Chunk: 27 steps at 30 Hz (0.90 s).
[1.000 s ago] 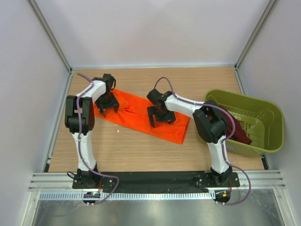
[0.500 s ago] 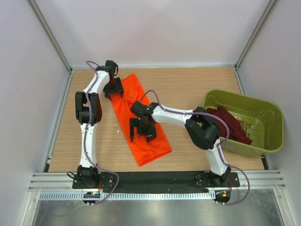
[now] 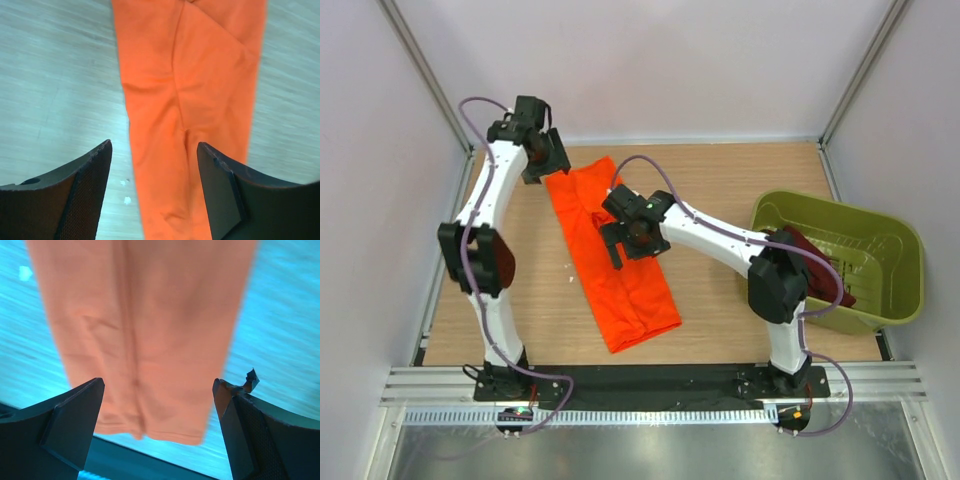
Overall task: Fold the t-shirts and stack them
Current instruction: Fold the tshirt
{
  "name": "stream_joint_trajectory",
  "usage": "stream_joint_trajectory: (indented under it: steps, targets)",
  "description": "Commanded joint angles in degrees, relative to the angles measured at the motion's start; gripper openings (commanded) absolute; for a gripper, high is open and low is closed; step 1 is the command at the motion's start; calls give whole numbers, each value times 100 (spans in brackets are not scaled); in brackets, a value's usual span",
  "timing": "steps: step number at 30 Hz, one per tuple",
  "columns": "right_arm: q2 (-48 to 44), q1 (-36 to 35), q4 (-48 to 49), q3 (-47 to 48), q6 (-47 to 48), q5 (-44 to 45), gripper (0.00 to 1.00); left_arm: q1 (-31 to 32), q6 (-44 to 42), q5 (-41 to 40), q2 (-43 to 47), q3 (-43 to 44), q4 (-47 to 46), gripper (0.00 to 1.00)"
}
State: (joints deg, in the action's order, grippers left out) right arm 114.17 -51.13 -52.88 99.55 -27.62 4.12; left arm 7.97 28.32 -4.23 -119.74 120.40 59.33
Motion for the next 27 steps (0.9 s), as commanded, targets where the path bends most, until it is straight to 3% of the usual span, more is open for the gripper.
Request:
stream_joint_trajectory:
  steps: [1,4,5,9,13,17,27]
  targets:
    - [-501,-11,-442,-172,905,1230,98,353,821,-411,1083,-1083,228,70]
    - [-667,-11,-267,-488,1039,1136,98,923,1499,-1017,1751,-1991,53,71]
    - [-711,-11,-206,-689,1065,1004,97,1030,1954,-1027,2014,-2603,-78,71]
    - [-958,-19,338,-1349,934,336,95,1313,2810,-580,2131,-3592,-579,71]
    - [-993,-19,638,-1824,644,133,87,1374,2864,-763,1798,-3673,-484,71]
    - [-940,-19,867,-2140,433,352,72,1374,2767,-887,1577,-3883,-720,69]
    - [-747,7,1298,-2361,240,177,64,1339,2144,-781,533,-3498,-1117,67]
